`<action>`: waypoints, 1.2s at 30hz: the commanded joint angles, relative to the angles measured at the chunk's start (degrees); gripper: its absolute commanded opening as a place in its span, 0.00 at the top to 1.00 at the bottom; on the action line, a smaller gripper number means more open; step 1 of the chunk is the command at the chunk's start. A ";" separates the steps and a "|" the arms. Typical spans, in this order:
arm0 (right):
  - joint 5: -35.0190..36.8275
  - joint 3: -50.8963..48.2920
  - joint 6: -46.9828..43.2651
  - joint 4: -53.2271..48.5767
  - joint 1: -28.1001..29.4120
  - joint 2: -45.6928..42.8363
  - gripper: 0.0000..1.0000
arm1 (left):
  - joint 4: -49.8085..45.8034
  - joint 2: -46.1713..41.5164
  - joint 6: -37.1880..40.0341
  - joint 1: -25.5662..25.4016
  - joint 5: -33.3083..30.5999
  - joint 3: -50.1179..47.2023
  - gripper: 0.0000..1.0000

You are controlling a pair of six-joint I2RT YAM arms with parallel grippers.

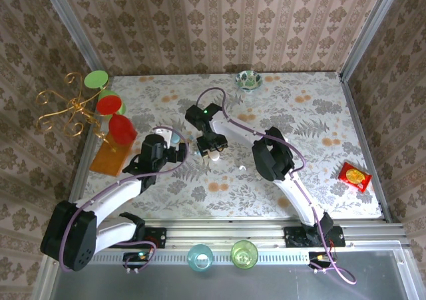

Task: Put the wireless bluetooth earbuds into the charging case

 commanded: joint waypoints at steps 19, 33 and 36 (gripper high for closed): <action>-0.90 5.43 0.17 -4.00 -1.75 2.48 0.59 | 2.38 0.04 2.77 -1.48 -0.71 -0.44 0.00; -9.07 -26.31 11.27 19.51 -11.56 -21.99 0.59 | 11.43 1.74 9.03 -6.99 -0.43 -1.60 0.00; -12.93 -34.22 15.76 26.41 -15.02 -27.24 0.59 | 12.83 3.45 11.83 -9.50 0.18 -0.65 0.00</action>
